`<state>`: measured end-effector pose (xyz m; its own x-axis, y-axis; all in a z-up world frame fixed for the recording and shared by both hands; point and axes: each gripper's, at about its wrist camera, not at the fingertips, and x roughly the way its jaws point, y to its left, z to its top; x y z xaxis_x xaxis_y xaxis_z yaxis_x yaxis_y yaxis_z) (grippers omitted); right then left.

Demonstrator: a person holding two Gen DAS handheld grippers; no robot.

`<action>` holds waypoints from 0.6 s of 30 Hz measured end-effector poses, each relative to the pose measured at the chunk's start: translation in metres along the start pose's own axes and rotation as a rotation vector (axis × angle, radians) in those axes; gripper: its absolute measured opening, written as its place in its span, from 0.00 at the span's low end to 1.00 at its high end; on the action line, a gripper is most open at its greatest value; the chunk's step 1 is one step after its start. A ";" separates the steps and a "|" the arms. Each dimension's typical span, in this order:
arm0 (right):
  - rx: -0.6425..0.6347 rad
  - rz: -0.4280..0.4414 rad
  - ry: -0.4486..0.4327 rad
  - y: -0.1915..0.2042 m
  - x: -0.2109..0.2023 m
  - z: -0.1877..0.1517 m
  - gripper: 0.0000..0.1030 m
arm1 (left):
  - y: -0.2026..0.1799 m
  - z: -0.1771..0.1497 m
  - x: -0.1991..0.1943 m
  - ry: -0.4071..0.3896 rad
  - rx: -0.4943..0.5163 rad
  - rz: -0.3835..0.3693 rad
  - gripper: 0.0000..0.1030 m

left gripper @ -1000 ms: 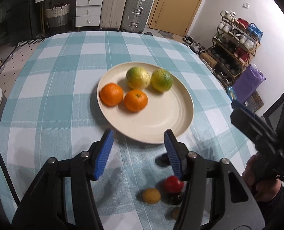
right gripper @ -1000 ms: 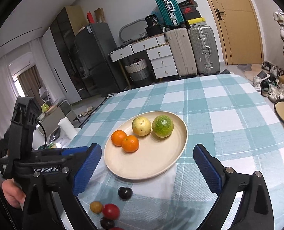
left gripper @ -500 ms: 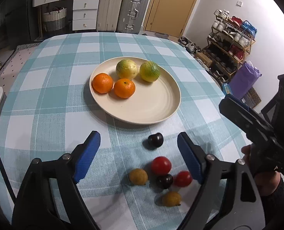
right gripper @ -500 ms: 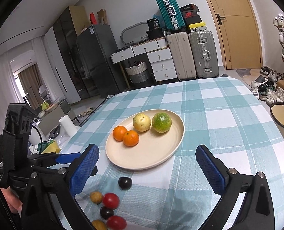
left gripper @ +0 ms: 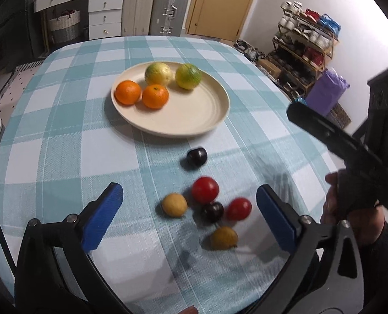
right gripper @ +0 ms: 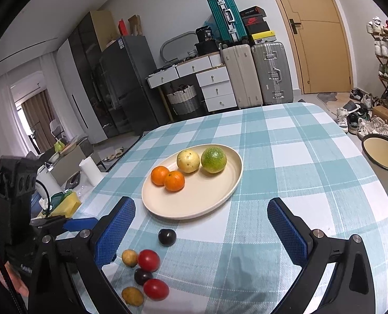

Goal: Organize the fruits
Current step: 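Withdraw both tools from the plate toward the remaining fruits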

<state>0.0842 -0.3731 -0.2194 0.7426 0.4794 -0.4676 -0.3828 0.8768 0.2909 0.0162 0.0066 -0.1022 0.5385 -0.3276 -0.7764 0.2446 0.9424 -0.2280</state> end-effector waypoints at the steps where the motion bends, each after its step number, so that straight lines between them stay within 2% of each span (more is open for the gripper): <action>1: 0.003 0.003 0.000 -0.001 -0.001 -0.001 1.00 | -0.001 -0.003 0.001 0.008 0.002 -0.006 0.98; 9: 0.009 0.003 0.001 0.000 -0.010 -0.009 1.00 | -0.013 -0.030 0.016 0.102 0.017 -0.022 0.99; 18: 0.025 0.018 0.019 -0.002 -0.014 -0.016 1.00 | -0.019 -0.039 0.028 0.140 0.029 -0.010 0.99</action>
<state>0.0657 -0.3808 -0.2270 0.7254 0.4957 -0.4775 -0.3820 0.8671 0.3198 -0.0049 -0.0181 -0.1428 0.4187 -0.3224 -0.8490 0.2737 0.9362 -0.2205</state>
